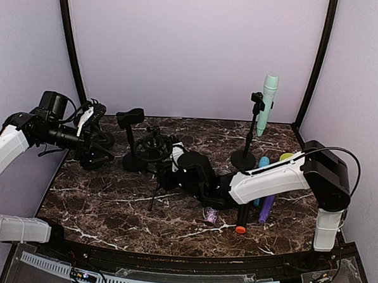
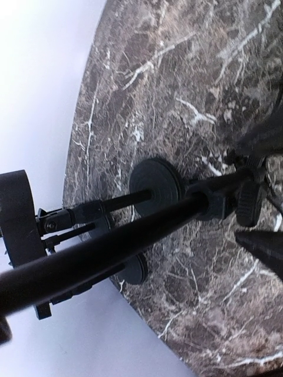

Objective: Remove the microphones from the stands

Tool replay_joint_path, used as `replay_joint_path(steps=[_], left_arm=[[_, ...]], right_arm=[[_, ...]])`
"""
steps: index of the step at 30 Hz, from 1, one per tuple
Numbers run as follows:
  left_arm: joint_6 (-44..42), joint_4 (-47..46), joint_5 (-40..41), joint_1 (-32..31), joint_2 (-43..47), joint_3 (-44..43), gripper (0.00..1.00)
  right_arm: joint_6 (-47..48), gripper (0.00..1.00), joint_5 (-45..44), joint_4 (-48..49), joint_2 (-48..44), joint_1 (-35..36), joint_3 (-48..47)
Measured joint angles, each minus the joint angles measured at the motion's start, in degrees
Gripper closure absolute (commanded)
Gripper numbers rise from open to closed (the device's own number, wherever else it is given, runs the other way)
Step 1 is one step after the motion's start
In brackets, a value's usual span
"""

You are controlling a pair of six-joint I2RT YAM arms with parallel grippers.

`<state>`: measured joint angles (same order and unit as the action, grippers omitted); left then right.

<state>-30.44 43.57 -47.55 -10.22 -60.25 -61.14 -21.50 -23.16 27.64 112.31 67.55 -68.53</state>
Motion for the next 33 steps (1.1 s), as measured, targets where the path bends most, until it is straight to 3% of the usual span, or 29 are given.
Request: replay_joint_path(steps=[3,8,22,33], left_arm=[[0.02,0.00,0.02,0.00,0.00,0.00,0.05],[0.00,0.00,0.00,0.00,0.00,0.00,0.05],[0.00,0.04,-0.02,0.09,0.00,0.00,0.05],[-0.02,1.75,-0.46,0.09,0.07,-0.74,0.06]], right_arm=[[2.01,0.17,-2.91,1.33,-1.22,0.26,2.47],[2.95,0.11,-3.58,2.80,-3.48,0.39,6.19],[0.20,0.10,-0.15,3.41,-11.34,0.33,15.28],[5.38,0.16,11.85,-3.76,-5.11,-3.85,4.50]])
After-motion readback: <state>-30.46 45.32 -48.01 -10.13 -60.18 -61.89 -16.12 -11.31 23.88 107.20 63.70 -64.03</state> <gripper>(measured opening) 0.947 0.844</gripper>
